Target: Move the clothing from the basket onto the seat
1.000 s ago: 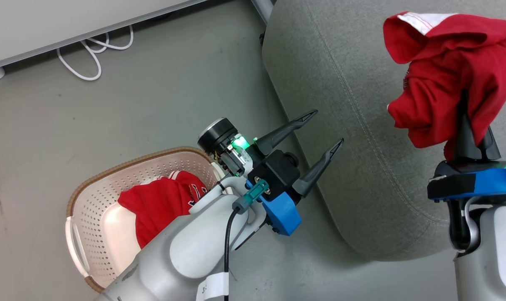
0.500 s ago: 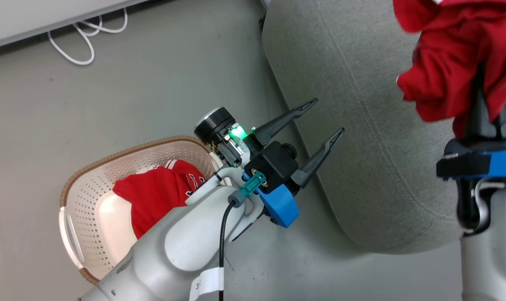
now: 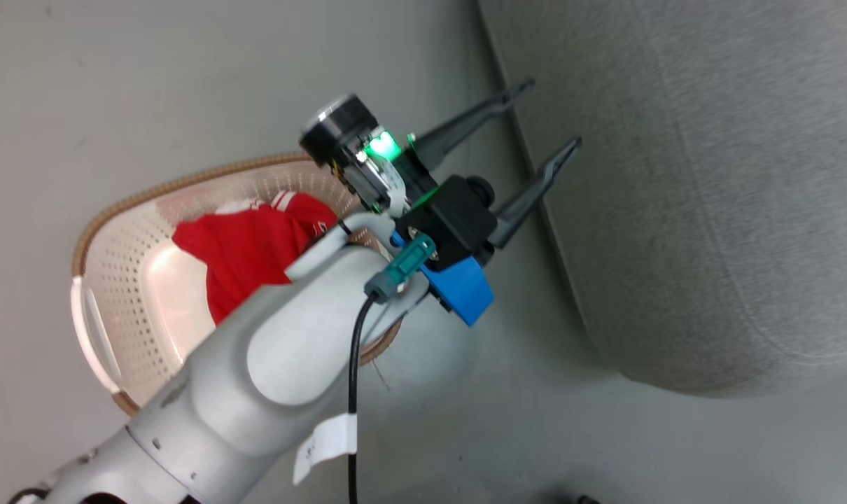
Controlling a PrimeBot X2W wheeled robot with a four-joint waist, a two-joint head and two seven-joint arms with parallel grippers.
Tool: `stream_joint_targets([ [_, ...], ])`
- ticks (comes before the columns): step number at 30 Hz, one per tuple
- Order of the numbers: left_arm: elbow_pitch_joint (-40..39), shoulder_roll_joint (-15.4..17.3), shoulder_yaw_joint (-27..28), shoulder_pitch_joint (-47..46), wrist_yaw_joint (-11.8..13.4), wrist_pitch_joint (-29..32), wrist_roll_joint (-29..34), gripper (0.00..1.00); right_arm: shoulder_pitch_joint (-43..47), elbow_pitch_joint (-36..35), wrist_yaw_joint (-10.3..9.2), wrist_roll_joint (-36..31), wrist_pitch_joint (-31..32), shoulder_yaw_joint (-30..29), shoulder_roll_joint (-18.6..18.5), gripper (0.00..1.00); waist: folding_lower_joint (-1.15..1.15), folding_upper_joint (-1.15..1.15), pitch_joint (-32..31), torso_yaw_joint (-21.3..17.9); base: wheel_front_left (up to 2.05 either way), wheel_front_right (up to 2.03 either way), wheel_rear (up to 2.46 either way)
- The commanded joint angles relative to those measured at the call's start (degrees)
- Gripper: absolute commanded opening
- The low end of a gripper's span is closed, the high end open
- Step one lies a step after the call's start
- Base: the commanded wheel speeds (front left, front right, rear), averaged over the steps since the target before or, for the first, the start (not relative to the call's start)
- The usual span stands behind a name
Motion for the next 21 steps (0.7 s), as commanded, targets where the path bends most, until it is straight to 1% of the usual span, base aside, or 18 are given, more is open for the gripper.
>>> stream_joint_targets([
  [1, -0.22, 0.67, 0.17, -1.12, 0.4, 0.2, 0.32, 1.0, -1.26, 0.44, 0.01, -0.06, -0.06, -0.64, -0.52, 0.0, -0.01, 0.0, 3.74, 1.25, 0.0, 0.0, 0.0],
  [6, -2.2, 1.77, 0.63, -4.5, 0.46, 1.05, 1.3, 1.0, -7.38, 4.39, 0.01, 0.22, -0.05, -5.69, -5.38, 0.0, -0.01, 0.0, 9.12, 2.29, 0.0, 0.0, 0.0],
  [11, -3.93, 2.81, 0.73, -6.41, 0.67, 1.69, 2.01, 1.0, -9.82, 11.14, 0.01, -0.21, -0.06, -8.67, -9.07, 0.0, -0.01, 0.0, 12.72, 2.86, 0.0, 0.0, 0.0],
  [14, -4.67, 3.62, 0.75, -6.63, 0.91, 1.96, 2.0, 1.0, -10.06, 16.18, 0.01, -1.22, -0.06, -8.59, -9.34, 0.0, -0.01, 0.0, 13.97, 2.7, 0.0, 0.0, 0.0],
  [21, -5.61, 4.87, 0.19, -5.59, 1.22, 2.62, 1.8, 1.0, -9.51, 25.56, 0.01, -3.11, -0.06, -9.06, -7.06, 0.0, -0.01, 0.0, 14.95, 2.35, 0.0, 0.0, 0.0],
])
